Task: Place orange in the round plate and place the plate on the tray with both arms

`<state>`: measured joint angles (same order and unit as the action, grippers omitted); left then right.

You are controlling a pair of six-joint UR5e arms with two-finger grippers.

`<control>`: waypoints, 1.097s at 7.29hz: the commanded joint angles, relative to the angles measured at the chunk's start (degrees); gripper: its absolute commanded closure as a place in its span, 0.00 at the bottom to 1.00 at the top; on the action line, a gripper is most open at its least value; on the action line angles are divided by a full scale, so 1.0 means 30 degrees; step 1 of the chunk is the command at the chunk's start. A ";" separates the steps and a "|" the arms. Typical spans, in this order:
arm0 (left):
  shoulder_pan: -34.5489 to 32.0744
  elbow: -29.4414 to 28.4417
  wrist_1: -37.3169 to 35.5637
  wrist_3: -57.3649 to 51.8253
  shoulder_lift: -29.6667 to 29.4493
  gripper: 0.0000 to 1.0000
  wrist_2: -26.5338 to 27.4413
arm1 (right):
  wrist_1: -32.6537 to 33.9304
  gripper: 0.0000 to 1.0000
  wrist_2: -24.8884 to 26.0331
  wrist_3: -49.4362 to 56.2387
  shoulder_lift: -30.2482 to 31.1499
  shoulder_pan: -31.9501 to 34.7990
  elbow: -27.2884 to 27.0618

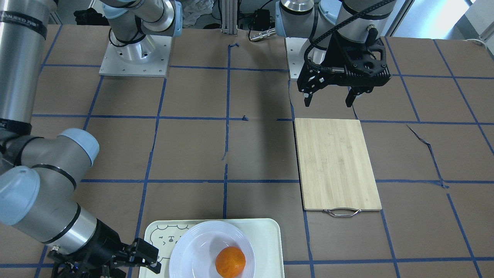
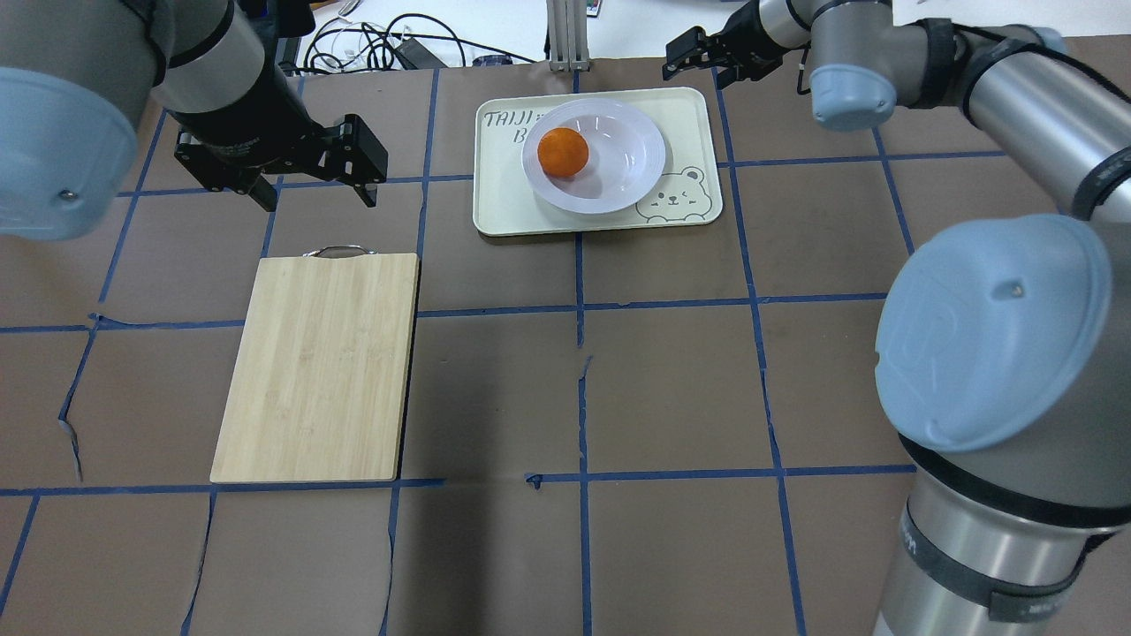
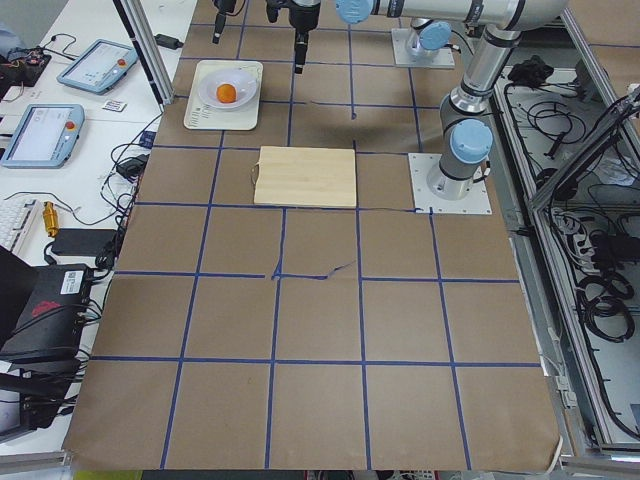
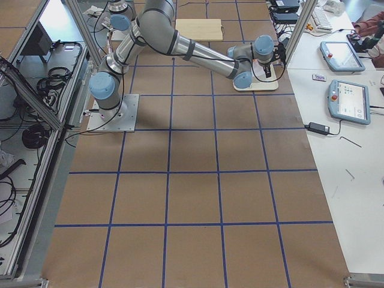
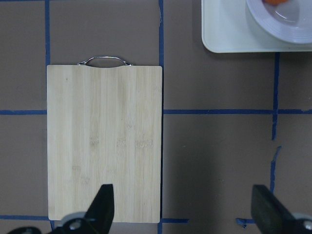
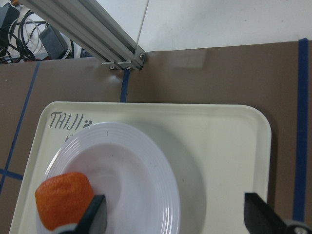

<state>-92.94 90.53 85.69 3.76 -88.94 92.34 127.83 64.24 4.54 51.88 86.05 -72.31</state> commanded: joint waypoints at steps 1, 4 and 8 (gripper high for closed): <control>0.0128 0.0000 0.0000 -0.0023 0.0000 0.00 -0.0046 | -0.7307 0.00 0.2513 -0.0018 0.3056 0.0085 -0.0094; 0.0158 0.0000 0.0000 -0.0052 0.0000 0.00 -0.0046 | -1.2798 0.00 0.5363 -0.0133 0.5145 0.0114 -0.0183; 0.0129 0.0000 0.0000 -0.0052 0.0000 0.00 -0.0046 | -1.6244 0.00 0.7467 -0.2595 0.7695 0.0173 -0.0416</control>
<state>-92.55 90.53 85.69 3.60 -88.95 92.20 80.49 83.92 -1.46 73.34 86.51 -73.18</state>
